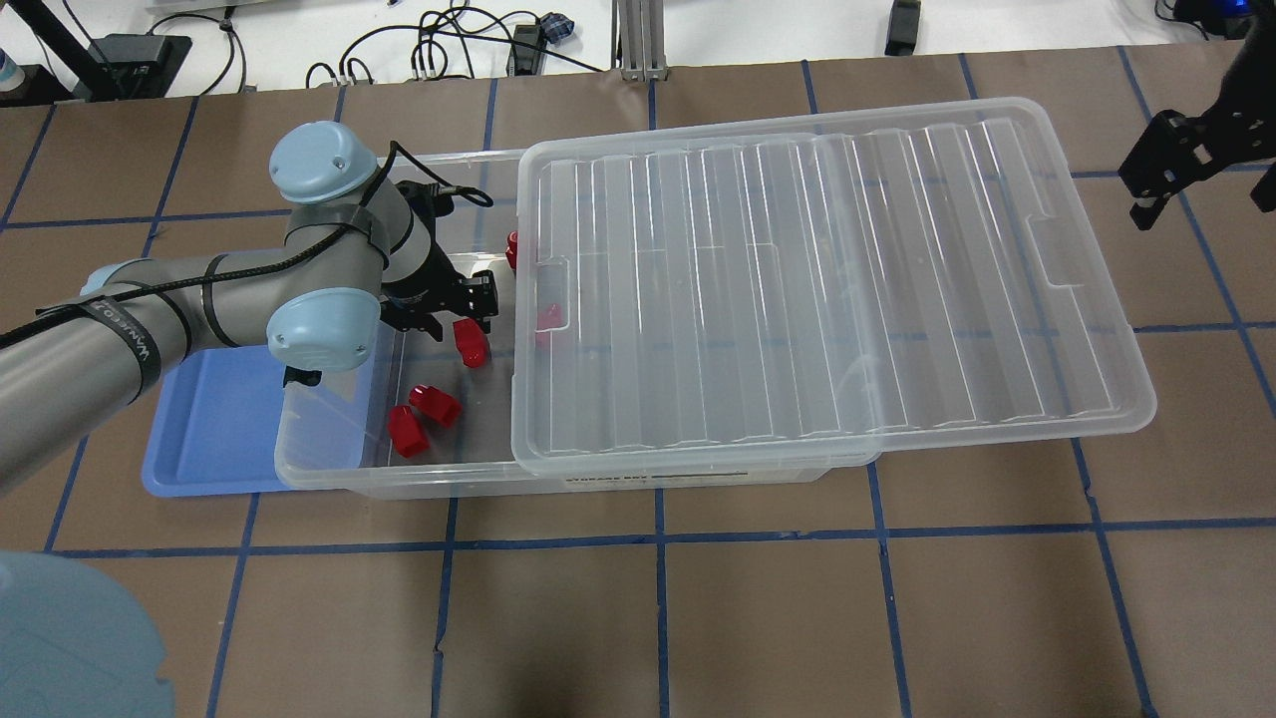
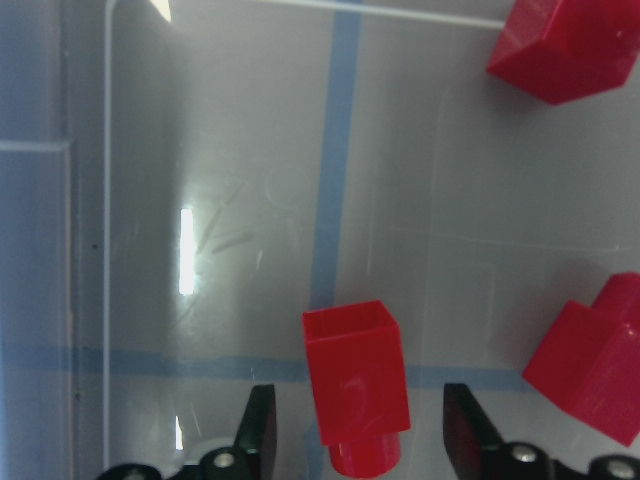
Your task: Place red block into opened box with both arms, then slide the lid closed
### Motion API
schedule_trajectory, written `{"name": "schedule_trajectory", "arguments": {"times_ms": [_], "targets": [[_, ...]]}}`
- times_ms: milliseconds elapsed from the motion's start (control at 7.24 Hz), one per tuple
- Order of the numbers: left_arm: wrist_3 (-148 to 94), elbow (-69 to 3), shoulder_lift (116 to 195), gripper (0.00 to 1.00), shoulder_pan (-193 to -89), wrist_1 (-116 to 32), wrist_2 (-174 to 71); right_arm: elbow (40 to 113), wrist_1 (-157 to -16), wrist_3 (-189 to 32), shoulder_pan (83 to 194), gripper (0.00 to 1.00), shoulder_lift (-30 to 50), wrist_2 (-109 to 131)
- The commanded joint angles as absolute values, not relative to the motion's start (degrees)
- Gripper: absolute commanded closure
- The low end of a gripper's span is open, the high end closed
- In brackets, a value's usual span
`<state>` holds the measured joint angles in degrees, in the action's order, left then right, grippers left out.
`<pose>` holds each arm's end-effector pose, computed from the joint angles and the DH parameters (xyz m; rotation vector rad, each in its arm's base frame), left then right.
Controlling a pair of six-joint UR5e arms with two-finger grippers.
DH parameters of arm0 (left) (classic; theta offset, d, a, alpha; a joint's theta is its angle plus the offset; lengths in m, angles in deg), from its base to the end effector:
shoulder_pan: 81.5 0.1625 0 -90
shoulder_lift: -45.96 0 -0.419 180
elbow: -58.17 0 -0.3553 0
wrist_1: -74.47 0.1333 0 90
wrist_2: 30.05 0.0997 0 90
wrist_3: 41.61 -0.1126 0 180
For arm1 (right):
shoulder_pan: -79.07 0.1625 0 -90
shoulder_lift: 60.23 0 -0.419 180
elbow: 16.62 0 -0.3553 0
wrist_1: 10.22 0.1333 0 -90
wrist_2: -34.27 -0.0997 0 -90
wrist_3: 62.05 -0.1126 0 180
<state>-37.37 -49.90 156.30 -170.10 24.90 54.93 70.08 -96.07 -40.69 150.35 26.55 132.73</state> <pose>-0.1302 -0.5310 0.2260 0.1478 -3.0491 0.0505 -0.0404 -0.4830 0.4632 0.0776 -3.0211 -0.1775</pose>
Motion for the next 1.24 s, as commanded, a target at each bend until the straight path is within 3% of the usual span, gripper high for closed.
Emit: {"name": "schedule_trajectory", "arguments": {"times_ms": [0,276,553,829,1105], "targets": [[-36.87,-48.88,154.95,0.37,-170.7,24.46,55.12,70.13,-95.83,-40.69,150.35,0.0,26.6,132.71],[-36.87,-46.53,151.72,0.23,-170.8,20.19,57.38,70.13,-95.83,-40.69,150.35,0.0,26.6,132.71],[-36.87,-38.12,147.76,0.0,-170.8,6.34,59.6,70.13,-95.92,-40.69,150.35,0.0,26.6,132.71],[-36.87,-30.55,142.5,0.0,-170.97,-8.08,59.6,70.13,-96.79,-40.34,150.18,0.0,25.91,132.71],[-37.13,-29.27,136.7,0.0,-170.97,-12.63,59.6,70.22,-100.28,-40.86,150.09,0.0,24.77,133.14]]}}
